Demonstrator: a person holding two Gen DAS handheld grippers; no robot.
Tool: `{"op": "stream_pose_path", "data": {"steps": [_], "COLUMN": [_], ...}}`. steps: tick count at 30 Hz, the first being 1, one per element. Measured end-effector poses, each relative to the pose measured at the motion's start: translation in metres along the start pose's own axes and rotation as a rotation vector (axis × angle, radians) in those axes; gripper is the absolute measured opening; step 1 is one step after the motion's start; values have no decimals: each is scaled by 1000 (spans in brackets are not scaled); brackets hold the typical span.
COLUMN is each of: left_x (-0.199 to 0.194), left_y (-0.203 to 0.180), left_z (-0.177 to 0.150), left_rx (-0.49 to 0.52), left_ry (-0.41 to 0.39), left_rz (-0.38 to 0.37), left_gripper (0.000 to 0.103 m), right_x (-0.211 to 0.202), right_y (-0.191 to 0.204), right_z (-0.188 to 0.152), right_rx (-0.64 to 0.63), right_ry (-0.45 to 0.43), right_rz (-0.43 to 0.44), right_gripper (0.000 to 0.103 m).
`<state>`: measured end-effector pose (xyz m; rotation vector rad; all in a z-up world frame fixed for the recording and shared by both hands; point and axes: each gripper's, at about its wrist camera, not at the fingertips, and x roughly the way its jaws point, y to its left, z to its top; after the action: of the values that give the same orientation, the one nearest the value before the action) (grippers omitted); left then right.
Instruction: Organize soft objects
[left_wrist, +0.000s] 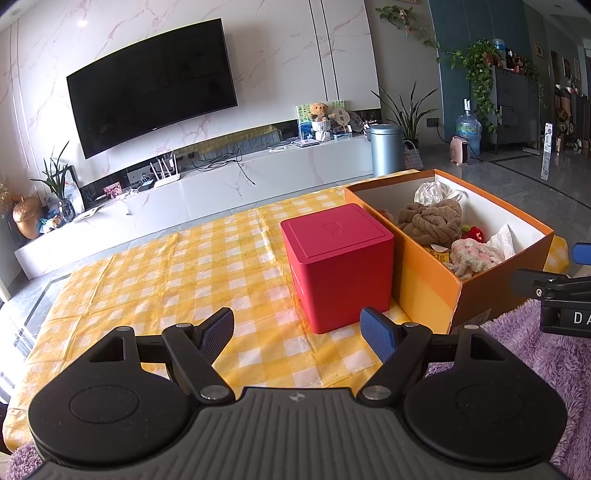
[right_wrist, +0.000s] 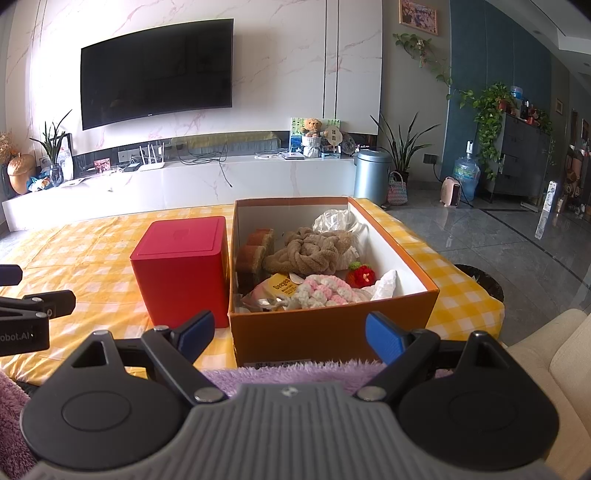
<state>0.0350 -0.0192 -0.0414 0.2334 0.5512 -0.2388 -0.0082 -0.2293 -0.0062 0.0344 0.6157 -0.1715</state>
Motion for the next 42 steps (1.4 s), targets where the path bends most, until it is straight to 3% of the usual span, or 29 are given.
{"op": "stream_pose_path", "data": {"steps": [42], "left_x": [-2], "left_y": [3], "left_z": [0], "left_rx": [3], "left_ry": [2], "left_rz": [-3], "left_gripper": [91], "right_x": [0], "right_y": [0], "right_z": [-1], "right_rx": [1], "right_ry": [-1], "right_rz": [0], "right_gripper": [88]}}
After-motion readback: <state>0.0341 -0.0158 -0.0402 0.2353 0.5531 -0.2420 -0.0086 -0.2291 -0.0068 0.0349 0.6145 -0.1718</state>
